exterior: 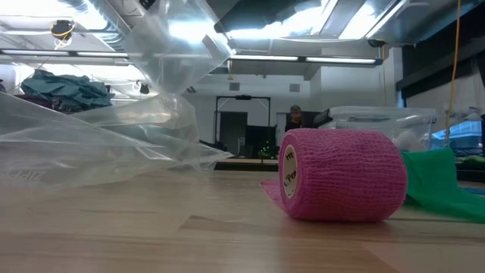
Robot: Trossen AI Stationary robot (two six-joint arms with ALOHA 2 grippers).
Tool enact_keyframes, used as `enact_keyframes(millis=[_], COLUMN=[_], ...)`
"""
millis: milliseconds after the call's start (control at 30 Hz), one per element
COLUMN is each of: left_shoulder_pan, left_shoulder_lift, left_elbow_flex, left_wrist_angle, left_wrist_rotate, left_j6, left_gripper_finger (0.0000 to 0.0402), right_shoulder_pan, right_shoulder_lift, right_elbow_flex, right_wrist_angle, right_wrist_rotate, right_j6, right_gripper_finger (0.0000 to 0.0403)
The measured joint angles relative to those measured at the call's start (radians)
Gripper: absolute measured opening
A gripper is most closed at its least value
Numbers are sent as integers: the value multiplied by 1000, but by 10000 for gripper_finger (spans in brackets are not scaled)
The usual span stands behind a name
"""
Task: Roll bandage
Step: Put the rolled purple bandage into the transparent zip bag
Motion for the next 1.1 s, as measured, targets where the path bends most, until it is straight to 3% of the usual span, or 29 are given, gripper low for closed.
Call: enact_keyframes(millis=[300,600,767,1100], left_shoulder_pan=[0,0,0,-5], left_shoulder_lift=[1,13,109,303], left_elbow_flex=[0,0,0,0], left_wrist_angle=[1,78,199,327], left_wrist_rotate=[8,-83,-87,-88], left_j6=[-70,-183,-256,-278], left_gripper_finger=[11,103,133,124], right_shoulder_pan=[-6,-7,-6,-6], right_shoulder_lift=[-10,-14,-14,-14], right_elbow_flex=[0,0,0,0], right_wrist_angle=[-38,-160,-158,-175], right_wrist_rotate=[32,51,52,53], right_j6=[-11,-54,-59,-124], right_gripper_finger=[7,3,2,1])
